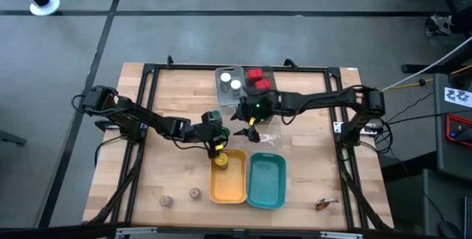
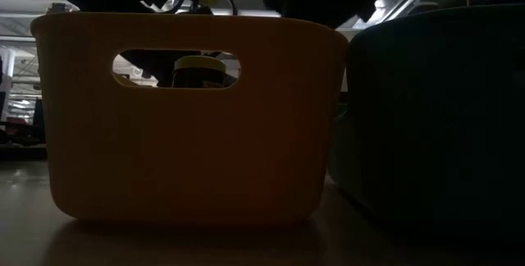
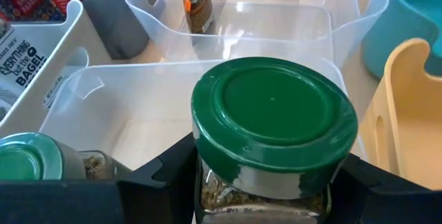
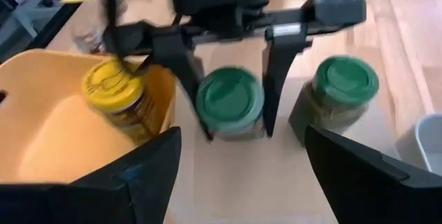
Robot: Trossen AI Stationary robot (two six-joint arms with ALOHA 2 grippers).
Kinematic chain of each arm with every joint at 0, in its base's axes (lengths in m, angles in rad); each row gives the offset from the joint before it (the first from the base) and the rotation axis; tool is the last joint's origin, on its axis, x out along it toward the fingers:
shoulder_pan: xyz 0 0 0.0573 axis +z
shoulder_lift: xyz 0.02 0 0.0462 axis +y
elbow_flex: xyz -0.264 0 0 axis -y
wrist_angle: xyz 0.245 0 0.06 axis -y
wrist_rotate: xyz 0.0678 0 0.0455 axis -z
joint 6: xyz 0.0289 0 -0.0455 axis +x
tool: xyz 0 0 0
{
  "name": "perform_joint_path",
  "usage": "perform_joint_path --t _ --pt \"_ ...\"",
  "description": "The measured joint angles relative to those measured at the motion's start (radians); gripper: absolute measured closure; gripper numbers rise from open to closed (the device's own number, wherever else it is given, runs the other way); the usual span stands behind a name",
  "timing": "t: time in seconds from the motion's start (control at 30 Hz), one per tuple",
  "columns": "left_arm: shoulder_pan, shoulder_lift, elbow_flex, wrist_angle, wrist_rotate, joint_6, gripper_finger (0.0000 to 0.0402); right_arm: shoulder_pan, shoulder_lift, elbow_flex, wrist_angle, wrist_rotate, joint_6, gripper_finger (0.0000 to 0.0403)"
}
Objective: Sort spices by type
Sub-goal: Put the green seasoning bottle into the left transparent bin
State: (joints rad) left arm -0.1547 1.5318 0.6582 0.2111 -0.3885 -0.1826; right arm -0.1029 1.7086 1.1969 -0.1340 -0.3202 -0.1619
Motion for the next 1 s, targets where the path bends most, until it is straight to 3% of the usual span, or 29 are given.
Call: perform_joint_path --t 0.4,0.57,1.0 --pt "0.001 0.000 0.000 0.007 0.000 0.007 0.0201 0.025 0.110 0.000 0.199 0.039 -0.001 0.0095" --pt "0.002 0.002 0.000 -0.006 -0.001 0.008 0.0201 0.026 0.138 0.001 0.222 0.117 -0.001 0.0095" --pt "0.003 0.002 -0.002 -0.031 0.000 0.008 0.0199 0.025 0.163 0.002 0.249 0.110 0.000 0.0095"
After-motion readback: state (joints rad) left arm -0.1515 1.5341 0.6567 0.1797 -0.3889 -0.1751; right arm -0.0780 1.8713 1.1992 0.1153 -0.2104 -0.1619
